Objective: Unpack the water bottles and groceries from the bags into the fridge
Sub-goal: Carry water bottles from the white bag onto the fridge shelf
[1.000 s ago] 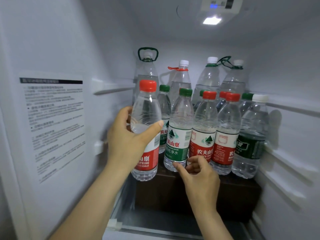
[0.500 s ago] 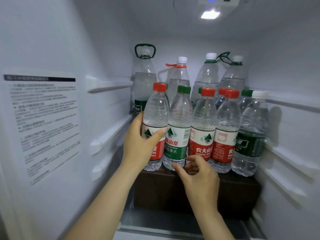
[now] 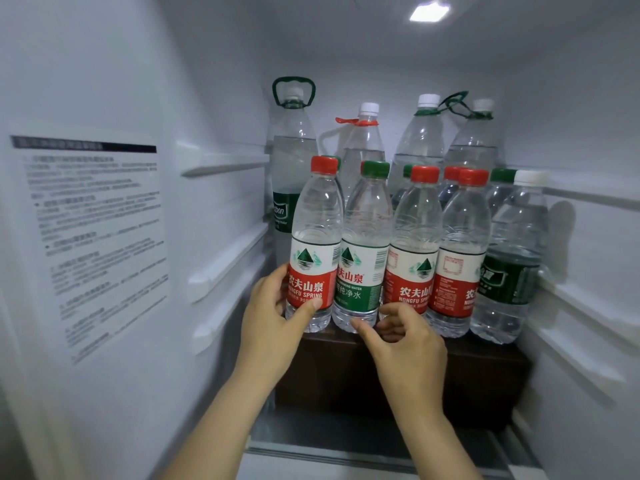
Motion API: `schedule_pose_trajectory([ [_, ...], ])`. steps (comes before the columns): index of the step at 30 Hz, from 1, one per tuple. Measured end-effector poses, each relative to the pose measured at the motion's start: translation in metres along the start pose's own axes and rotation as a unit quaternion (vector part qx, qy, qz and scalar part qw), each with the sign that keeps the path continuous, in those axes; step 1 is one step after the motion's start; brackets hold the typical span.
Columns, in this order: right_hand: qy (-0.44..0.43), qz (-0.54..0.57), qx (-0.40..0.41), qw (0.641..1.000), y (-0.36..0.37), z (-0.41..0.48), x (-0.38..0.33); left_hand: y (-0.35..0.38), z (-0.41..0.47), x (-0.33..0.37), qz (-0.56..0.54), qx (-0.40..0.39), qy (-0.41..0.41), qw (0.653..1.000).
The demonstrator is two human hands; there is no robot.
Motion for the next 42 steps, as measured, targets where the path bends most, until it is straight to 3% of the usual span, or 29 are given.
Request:
schedule_pose_trajectory([
  [18,0.006,-0.015,-0.013,1.0,-0.005,-0.001,-0.006,0.012,0.001,-0.003,0.048,0.004,-0.009,0.999],
  [22,-0.003,-0.022,-0.051,0.998,-0.009,-0.002,-0.007,0.004,-0.017,0.003,0.088,-0.003,0.004,0.996],
  [26,-0.066,-0.102,-0.099,0.988,-0.025,-0.015,-0.011,-0.006,-0.04,0.015,0.162,-0.036,0.028,0.986],
  [31,-0.066,-0.19,-0.135,0.97,-0.055,-0.046,-0.002,-0.013,-0.068,0.028,0.165,-0.087,0.058,0.981],
  [42,0.119,-0.263,-0.192,0.938,-0.09,-0.155,0.048,0.014,-0.142,-0.033,0.18,-0.292,0.031,0.939],
])
Point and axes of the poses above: each hand's wrist, its own z-axis towards the middle knuckle, its own y-axis out of the palm, x = y × z, the point moved 3 cm from there along z, towards the middle knuckle, and after that the axes turned 5 degrees about -z, right-handed, at the moved point
